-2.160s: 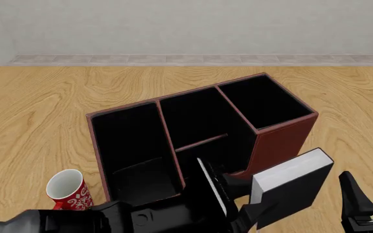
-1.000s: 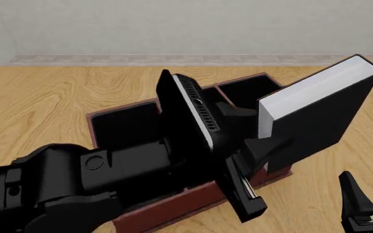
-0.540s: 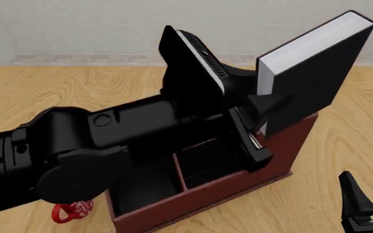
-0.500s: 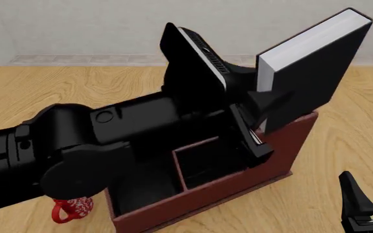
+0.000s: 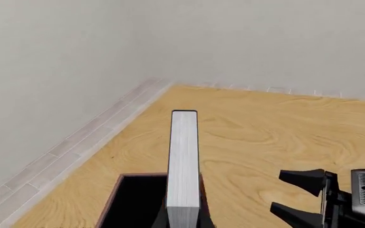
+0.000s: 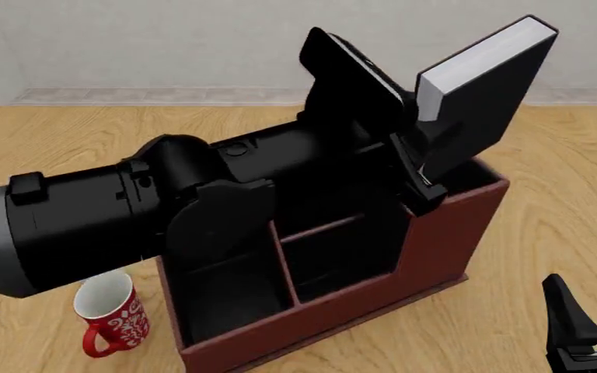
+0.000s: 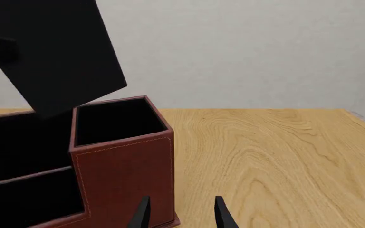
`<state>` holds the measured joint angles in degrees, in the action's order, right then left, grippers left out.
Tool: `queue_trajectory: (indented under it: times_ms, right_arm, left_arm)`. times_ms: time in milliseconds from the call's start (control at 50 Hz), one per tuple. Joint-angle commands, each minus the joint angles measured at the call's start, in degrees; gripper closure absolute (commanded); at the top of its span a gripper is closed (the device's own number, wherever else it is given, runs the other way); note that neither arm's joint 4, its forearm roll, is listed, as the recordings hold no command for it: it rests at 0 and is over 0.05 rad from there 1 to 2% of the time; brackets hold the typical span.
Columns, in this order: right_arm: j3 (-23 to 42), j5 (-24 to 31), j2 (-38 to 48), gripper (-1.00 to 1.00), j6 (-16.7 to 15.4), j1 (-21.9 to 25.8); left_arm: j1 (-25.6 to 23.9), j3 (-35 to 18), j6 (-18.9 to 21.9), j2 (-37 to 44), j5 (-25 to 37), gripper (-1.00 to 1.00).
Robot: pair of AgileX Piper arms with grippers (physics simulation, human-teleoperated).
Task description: Pick up the book and place it in the right compartment of the caddy.
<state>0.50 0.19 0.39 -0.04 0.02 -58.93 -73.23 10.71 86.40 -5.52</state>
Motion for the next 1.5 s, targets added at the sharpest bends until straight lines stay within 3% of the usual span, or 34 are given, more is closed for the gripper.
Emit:
queue_trajectory:
  times_ms: [20, 460, 800, 1500]
  right_arm:
    - [0.0, 0.0, 0.0, -1.0, 0.0, 0.0]
    - [0.0, 0.0, 0.0, -1.0, 0.0, 0.0]
    - [0.0, 0.0, 0.0, -1.0, 0.0, 0.0]
    - [0.0, 0.0, 0.0, -1.0, 0.0, 0.0]
  left_arm:
    - [2.2, -4.3, 2.3, 4.3, -0.3, 1.0]
    - [5.8, -9.7, 1.5, 13.0, 0.2, 1.0]
    - [7.3, -10.7, 1.3, 16.1, -0.7, 1.0]
    - [8.1, -8.2, -0.1, 18.6, -3.9, 1.0]
